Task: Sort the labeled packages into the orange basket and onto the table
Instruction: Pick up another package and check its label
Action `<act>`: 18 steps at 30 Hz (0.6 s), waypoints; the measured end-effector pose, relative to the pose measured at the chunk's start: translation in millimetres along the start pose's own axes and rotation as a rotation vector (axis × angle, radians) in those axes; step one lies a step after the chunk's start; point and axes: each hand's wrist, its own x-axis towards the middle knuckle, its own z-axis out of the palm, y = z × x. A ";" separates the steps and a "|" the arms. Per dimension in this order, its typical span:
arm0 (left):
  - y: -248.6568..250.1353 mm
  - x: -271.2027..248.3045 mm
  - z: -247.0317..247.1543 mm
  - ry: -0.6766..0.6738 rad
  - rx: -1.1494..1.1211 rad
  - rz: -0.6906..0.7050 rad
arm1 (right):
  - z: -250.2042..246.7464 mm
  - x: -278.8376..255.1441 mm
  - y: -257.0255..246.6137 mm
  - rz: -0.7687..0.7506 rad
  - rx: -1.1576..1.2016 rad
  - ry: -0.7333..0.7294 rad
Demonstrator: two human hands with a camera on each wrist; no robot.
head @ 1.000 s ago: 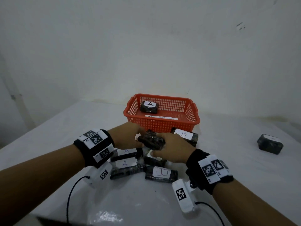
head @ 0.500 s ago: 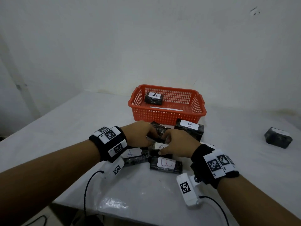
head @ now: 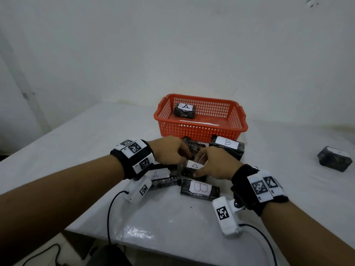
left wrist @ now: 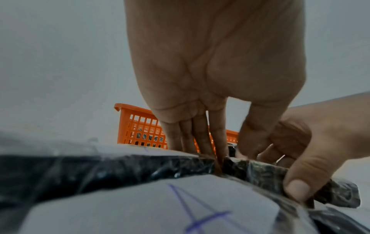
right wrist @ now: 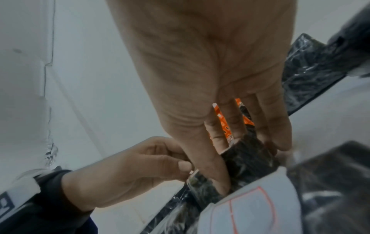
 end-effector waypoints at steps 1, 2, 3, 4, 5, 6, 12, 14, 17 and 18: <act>0.2 0.2 0.9 -0.015 0.008 -0.004 | 0.2 0.7 1.1 -0.001 0.008 0.022; 0.7 0.5 1.1 -0.026 0.009 -0.008 | 0.6 1.6 1.9 -0.003 0.021 0.047; 0.6 0.5 1.3 -0.030 0.009 -0.014 | 0.9 2.1 2.6 -0.005 0.038 0.072; 0.4 0.6 0.9 -0.025 0.016 -0.018 | 1.0 2.9 3.5 -0.009 0.055 0.092; -0.1 0.7 0.6 -0.011 0.029 -0.021 | 1.2 3.5 4.3 -0.015 0.072 0.107; -0.5 1.0 0.5 0.009 0.038 -0.023 | 1.6 4.0 4.9 -0.024 0.090 0.119; -7.3 -1.9 -8.6 0.144 -0.137 -0.047 | 0.0 5.9 10.5 -0.079 0.326 0.278; -10.0 -3.1 -13.5 0.197 -0.237 -0.065 | -0.3 8.0 11.6 -0.095 0.431 0.340; -9.9 -4.7 -16.7 0.238 -0.361 -0.052 | -1.3 9.0 8.2 -0.122 0.519 0.379; -9.7 -5.2 -17.8 0.240 -0.395 -0.036 | -2.2 9.4 7.2 -0.136 0.533 0.391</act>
